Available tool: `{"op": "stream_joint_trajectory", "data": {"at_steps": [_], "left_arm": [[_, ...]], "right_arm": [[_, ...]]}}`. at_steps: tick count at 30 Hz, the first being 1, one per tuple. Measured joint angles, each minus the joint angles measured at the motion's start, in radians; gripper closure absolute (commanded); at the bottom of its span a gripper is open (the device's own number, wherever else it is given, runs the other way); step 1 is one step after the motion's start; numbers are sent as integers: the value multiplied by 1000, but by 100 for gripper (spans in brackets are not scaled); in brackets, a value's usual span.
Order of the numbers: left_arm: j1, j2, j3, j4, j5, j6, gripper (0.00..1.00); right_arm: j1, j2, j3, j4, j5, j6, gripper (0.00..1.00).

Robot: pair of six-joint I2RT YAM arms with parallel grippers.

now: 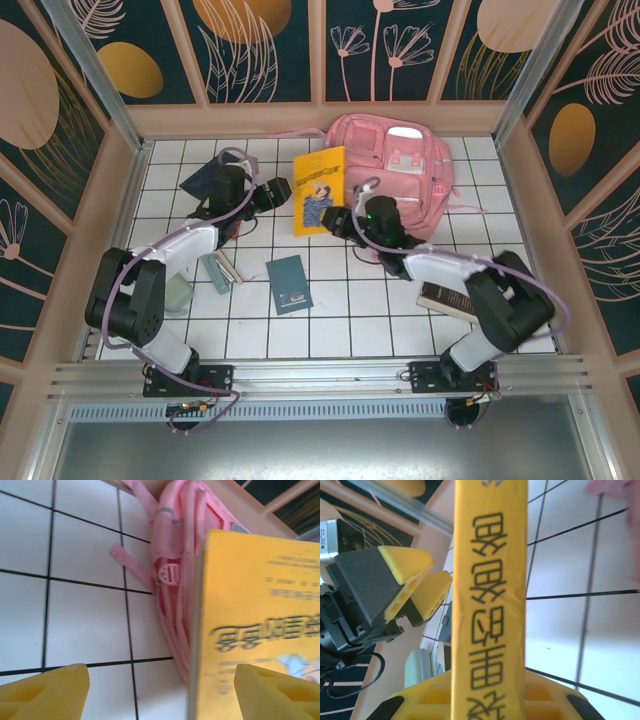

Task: Pack books, pencil case, and school supplies into a backpack

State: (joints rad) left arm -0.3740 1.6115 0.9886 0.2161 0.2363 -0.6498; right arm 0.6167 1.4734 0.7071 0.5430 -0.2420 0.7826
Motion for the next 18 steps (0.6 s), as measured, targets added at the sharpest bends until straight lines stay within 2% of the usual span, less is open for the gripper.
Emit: {"op": "stream_joint_trajectory", "data": {"at_steps": [6,10,13,18], "left_arm": [[-124,60,126,-64,-61,96,34],[-215,165,256,-118,-127,183,44],[-280,253,346,-158,-166,251,47],[-377,390,480,-240,-214,372,48]], "right_arm": [[-121,-381,-230,-126,98,-18,100],[-206,-658,-317,-281,169,-22,100],[-260,-808,-328,-386,194,-27,100],[-357,-937,-338,-504,204,-35,100]]}}
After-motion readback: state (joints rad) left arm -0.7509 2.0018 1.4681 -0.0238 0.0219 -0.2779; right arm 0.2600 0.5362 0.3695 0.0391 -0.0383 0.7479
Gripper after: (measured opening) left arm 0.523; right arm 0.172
